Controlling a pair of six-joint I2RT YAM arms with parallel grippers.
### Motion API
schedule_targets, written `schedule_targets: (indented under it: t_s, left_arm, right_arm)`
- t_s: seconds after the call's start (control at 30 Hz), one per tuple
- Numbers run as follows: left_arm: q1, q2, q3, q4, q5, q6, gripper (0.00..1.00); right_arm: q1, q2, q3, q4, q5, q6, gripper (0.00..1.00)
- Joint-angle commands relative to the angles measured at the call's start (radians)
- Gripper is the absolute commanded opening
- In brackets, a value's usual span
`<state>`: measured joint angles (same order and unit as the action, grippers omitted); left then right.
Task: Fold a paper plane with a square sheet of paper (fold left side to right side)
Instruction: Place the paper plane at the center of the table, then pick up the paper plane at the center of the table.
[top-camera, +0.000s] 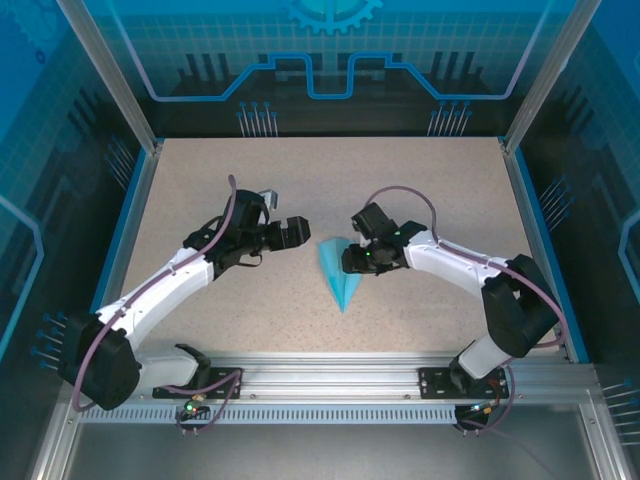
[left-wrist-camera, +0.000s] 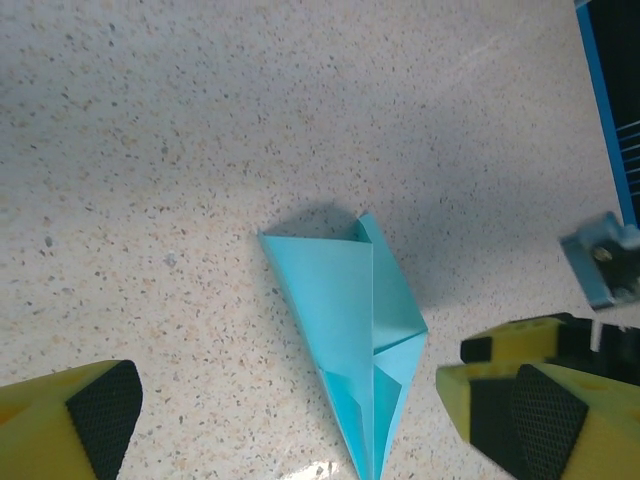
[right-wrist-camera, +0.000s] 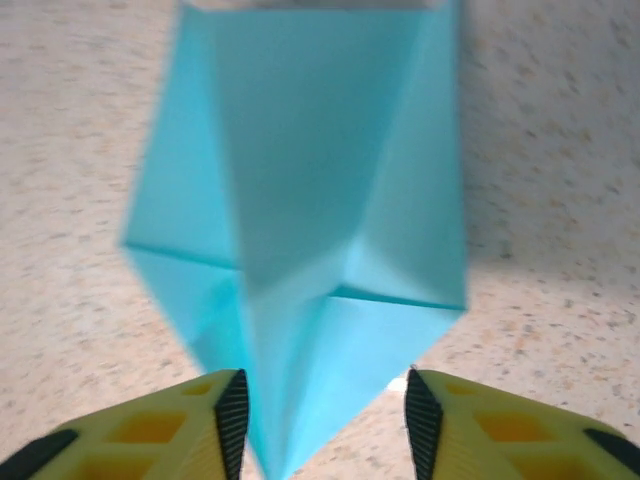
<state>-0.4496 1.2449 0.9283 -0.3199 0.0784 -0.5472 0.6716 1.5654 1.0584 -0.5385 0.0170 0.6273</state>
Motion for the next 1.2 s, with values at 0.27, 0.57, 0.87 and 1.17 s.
schedule_targets:
  t_s: [0.27,0.57,0.87,1.17]
  left_arm:
    - [0.017,-0.034,-0.016,-0.023,-0.024,0.018,0.99]
    - [0.017,-0.034,-0.026,-0.028,-0.026,0.018,0.99]
    - [0.017,-0.024,-0.025,-0.032,-0.026,0.016,0.99]
    - [0.017,-0.031,-0.022,-0.039,-0.029,0.022,0.99]
  right_arm:
    - [0.111,0.126,0.072,-0.114,0.005,-0.017,0.65]
    - [0.121,0.199,0.089,-0.087,-0.016,-0.026,0.65]
    - [0.123,0.242,0.107,-0.081,-0.001,-0.032,0.50]
    - [0.123,0.288,0.124,-0.079,-0.017,-0.019,0.33]
